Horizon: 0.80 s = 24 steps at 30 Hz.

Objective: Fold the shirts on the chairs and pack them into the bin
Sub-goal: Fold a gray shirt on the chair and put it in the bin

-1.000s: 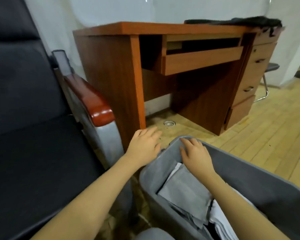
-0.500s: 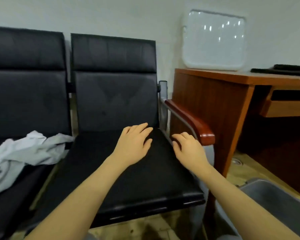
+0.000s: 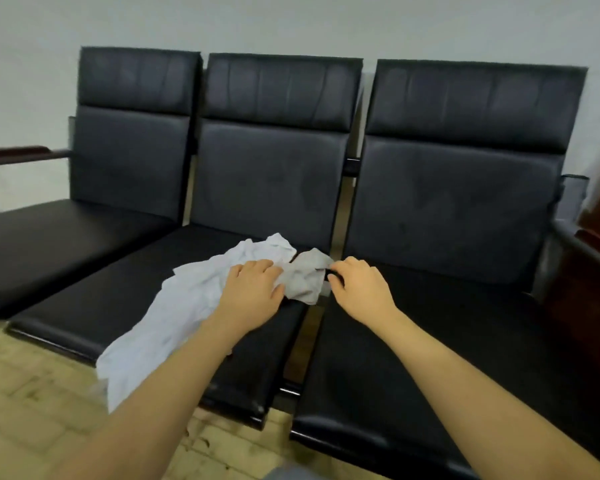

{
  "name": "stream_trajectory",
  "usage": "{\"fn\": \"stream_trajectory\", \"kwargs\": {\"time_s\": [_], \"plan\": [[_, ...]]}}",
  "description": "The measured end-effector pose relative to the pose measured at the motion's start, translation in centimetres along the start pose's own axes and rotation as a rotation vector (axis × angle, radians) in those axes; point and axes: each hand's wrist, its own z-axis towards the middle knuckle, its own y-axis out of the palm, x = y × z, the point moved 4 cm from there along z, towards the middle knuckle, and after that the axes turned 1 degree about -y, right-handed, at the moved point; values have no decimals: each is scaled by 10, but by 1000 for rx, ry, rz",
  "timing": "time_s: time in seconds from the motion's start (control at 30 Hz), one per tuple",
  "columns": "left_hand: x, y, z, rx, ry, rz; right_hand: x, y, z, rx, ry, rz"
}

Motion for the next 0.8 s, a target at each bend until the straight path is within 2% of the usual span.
{"fn": "stream_trajectory", "kwargs": {"time_s": [0.1,0.2,0.43,0.53,0.7,0.8], "plan": [[-50,16,-8,6,-65,-20,-31,40,25,-49,-40,103],[-83,35,-18,-96,-110,18,-48,74,40,-94,-52,163],[-99,77,-17,-223,-73,-41,-51,132,55,-129,27,212],[-100,90,-14,-198,-69,-7,-44,142,61,-67,66,248],[-97,81,-5,30,-95,-96,-28,123,60,113,119,604],[-83,81,1,-11,-112,-116,-18,91,53,186,141,841]]}}
